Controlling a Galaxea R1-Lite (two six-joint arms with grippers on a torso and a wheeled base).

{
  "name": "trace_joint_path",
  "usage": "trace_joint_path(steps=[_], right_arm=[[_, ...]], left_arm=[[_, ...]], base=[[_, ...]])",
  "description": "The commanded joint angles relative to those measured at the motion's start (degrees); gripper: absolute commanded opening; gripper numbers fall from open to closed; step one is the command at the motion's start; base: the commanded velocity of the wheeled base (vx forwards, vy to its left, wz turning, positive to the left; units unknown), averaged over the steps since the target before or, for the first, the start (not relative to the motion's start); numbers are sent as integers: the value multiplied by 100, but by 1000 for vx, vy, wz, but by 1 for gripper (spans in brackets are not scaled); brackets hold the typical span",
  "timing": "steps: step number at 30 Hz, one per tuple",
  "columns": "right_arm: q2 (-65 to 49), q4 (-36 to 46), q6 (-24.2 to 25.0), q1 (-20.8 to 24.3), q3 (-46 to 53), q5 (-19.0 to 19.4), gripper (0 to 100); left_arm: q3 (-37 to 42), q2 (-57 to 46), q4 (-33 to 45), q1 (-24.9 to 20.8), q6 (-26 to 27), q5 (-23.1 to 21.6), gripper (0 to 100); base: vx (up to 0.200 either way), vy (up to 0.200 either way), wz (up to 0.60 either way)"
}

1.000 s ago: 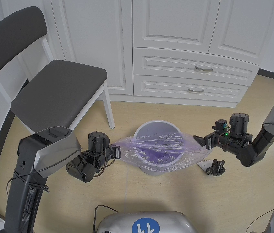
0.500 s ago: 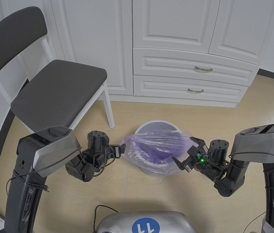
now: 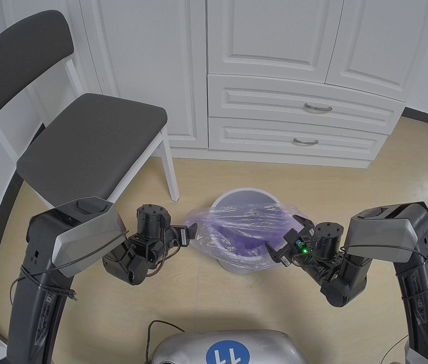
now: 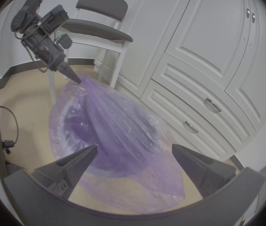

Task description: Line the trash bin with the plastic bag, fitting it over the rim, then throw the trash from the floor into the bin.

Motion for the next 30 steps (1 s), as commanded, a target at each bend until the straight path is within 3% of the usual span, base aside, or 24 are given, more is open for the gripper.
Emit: trace_joint_path(steps=[1,5,12,13,18,21,28,29,30], right_arm=[[340,-100,101,-19,-532,-269,100],[340,102,619,43,-848,-419,100],[402,278,839,8,-1059,-559,100],[393,278,892,16,-1077,-559,0],[200,322,1314,43,-1121,-515,0],[6,788,1481,34,-1253,-428,0],[-204,3697,2087,-45,-3353,-173,0],[-196,3759,2096,-45,-3423,-173,0],[-20,4559,2272,-45,-4311,-173,0]], left_arm=[[-1,10,-4,-1,0,4,100],[-1,10,-13,-1,0,13,100],[87,-8,-136,-63,9,48,100],[122,-16,-180,-71,18,48,100],[192,-34,-303,-71,176,48,100],[201,-34,-382,-71,185,48,100],[210,-52,-426,-80,185,48,100],[210,-52,-426,-80,185,48,100],[210,-87,-426,-80,185,48,100]], base=[[0,0,0],[0,0,0],[0,0,0],[0,0,0],[0,0,0],[0,0,0],[0,0,0],[0,0,0],[0,0,0]])
